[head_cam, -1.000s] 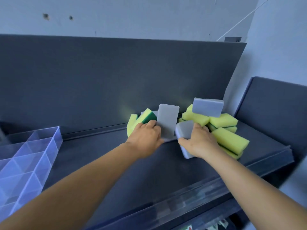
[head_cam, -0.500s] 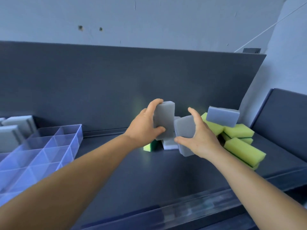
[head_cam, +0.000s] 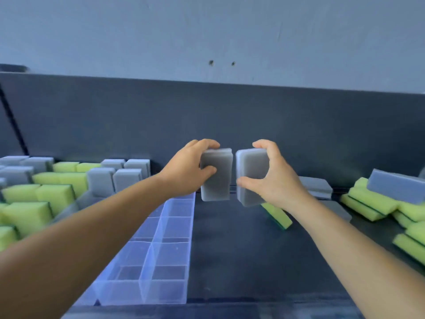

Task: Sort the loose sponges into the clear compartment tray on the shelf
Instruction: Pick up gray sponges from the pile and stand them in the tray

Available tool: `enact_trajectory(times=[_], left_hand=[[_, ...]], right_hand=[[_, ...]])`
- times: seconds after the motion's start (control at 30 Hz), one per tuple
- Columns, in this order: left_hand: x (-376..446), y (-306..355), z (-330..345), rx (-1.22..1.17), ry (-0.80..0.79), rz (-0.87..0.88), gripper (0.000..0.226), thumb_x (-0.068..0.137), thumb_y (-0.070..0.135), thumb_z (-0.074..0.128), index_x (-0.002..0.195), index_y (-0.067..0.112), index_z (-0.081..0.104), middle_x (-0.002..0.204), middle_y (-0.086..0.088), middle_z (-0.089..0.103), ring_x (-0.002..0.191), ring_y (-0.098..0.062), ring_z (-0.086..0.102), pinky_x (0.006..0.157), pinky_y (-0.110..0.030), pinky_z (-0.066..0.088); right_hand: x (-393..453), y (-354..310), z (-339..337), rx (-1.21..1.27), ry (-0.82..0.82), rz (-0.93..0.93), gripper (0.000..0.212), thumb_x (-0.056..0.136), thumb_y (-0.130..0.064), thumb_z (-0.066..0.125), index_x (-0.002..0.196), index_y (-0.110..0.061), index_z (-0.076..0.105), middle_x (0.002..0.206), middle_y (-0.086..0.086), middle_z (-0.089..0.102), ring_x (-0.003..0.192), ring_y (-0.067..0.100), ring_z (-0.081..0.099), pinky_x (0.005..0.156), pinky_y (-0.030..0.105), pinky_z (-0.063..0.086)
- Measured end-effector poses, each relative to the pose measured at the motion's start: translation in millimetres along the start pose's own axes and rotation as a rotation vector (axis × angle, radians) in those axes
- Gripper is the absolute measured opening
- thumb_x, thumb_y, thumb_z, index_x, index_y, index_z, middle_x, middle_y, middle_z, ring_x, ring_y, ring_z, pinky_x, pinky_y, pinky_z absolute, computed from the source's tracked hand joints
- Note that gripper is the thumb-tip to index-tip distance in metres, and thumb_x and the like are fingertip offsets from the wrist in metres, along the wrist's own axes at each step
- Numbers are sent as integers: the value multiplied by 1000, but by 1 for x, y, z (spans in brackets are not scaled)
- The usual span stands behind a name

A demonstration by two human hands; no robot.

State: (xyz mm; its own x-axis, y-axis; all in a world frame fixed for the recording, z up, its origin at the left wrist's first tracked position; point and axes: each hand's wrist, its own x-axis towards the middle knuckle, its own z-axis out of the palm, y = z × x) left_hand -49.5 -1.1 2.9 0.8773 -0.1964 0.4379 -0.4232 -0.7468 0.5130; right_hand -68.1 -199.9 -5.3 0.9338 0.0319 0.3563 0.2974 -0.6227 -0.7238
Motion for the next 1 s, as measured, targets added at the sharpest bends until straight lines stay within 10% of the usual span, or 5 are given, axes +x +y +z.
enact_trajectory(times=[0.27,1.0], left_hand=[[-40,-74,-91,141,26,-51,44,86,15,62,127,28,52,112,3,53,87,-16,53,75,-17,34],[-78,-192,-164,132,-58,-204,41,83,15,64,121,27,55,115,1,59,89,-16,52,76,-24,39]], right_hand=[[4,-81,85,47,-108,-51,63,73,-33,75,116,-42,30,101,-13,43,72,9,51,44,22,41],[19,-134,206,-79,-232,-72,26,85,-31,61,107,-37,48,95,-6,59,74,18,54,65,32,48]])
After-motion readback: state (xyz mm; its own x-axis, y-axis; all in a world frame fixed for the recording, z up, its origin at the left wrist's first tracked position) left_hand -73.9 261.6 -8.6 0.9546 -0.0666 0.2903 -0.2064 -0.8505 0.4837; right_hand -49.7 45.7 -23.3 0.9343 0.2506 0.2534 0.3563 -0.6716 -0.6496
